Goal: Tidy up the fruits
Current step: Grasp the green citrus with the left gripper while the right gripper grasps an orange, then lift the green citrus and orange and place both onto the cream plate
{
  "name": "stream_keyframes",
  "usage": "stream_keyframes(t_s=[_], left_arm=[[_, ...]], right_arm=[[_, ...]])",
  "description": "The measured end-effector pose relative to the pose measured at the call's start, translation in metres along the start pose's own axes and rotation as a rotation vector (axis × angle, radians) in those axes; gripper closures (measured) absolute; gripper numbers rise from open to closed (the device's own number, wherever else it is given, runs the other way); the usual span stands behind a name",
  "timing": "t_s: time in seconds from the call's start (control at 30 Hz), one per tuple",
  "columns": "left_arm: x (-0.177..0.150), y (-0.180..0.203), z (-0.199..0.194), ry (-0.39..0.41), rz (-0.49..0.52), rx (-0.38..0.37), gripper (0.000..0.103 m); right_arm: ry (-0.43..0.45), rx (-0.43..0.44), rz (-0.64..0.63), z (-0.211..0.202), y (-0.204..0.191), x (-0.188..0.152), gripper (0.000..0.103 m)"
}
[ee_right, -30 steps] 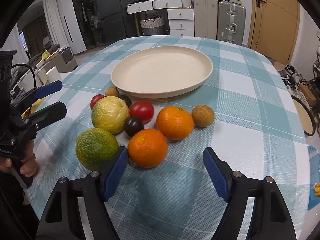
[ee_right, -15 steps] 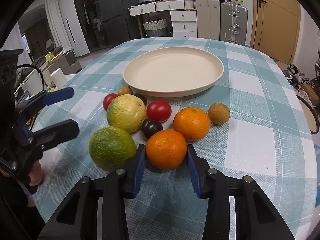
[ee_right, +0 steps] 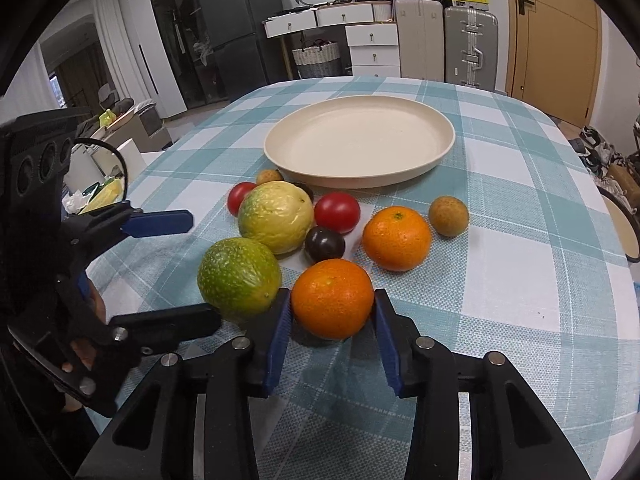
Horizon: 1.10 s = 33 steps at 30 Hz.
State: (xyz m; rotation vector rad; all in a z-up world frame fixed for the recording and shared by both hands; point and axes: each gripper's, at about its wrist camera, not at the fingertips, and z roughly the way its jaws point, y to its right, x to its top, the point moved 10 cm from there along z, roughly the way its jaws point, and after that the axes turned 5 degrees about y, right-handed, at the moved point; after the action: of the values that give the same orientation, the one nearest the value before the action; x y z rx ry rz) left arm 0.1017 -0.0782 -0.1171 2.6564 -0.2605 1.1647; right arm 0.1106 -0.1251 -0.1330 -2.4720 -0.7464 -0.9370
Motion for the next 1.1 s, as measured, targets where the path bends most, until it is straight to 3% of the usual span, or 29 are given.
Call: stream_keyframes(t_s=[0.37,0.47,0.7,1.1], left_arm=[[-0.003,0.01,0.007,-0.035,0.016,-0.063,0.041],[-0.003,0.013,0.006,-0.029,0.001,-0.101,0.054],[-0.001,0.01,0.001,-0.013,-0.032,-0.117,0.055],[0.017,-0.004,-0.025,0.094,-0.091,-0.12,0.055]], right_arm=[[0.018,0.049,-0.028,-0.003,-0.014,0.001,0.062],[0.03,0.06,-0.026,-0.005,-0.015,0.002,0.062],[0.042,0.063,-0.017,-0.008,-0.016,0.003,0.062],[0.131,0.064,-0.001,-0.025,-0.016,0.022,0.062]])
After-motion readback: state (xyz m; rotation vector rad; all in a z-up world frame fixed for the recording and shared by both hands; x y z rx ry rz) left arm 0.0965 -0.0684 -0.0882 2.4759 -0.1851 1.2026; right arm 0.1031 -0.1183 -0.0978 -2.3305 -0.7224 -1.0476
